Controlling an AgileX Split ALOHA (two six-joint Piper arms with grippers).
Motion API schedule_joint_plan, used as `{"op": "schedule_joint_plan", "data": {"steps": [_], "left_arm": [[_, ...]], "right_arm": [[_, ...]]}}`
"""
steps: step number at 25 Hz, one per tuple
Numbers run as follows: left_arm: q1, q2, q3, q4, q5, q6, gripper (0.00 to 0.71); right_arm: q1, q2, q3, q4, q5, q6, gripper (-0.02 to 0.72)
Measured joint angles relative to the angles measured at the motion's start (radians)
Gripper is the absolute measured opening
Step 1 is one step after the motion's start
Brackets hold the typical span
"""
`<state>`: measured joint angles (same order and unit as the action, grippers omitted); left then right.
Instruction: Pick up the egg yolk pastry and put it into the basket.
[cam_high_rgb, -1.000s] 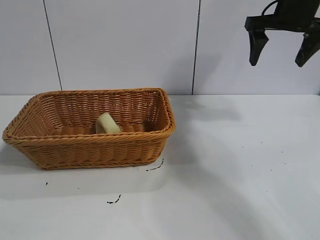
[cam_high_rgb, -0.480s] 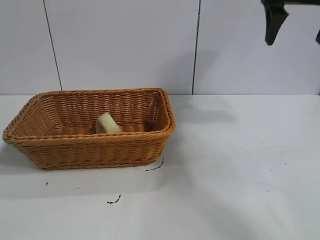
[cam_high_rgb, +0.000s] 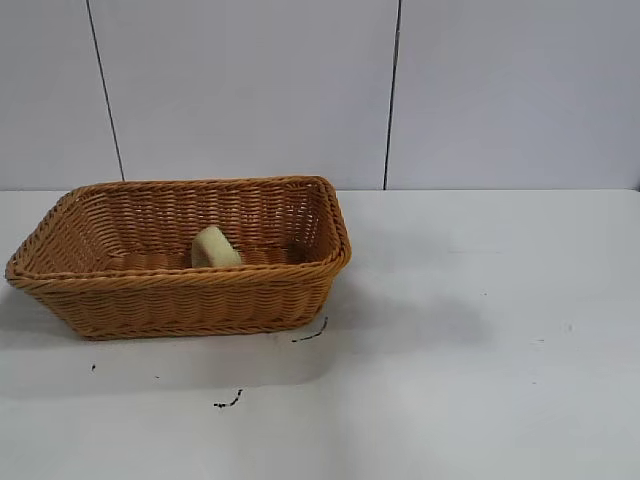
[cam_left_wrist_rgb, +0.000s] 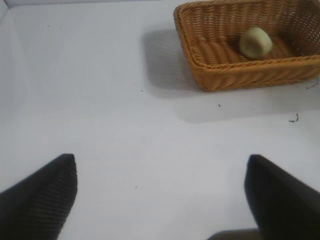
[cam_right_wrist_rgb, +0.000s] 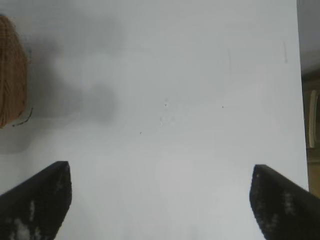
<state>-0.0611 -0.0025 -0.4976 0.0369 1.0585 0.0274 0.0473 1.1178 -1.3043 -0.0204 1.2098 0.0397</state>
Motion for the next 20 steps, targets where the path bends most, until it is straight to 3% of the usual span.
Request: {"op": "schedule_joint_plan", "data": {"steps": [10,16,20], "left_arm": [[0.000,0.000,0.000,0.000,0.000,0.000,0.693],[0.000,0.000,0.000,0.000,0.000,0.000,0.693],[0.000,0.000,0.000,0.000,0.000,0.000,0.693]], "right_arm": [[0.000,-0.560,0.449,0.003,-0.014,0.000,0.695],[0.000,-0.825,0.694,0.003,-0.137,0.000,0.695],[0.000,-0.933,0.803,0.020,-0.163,0.000,0.695]]}}
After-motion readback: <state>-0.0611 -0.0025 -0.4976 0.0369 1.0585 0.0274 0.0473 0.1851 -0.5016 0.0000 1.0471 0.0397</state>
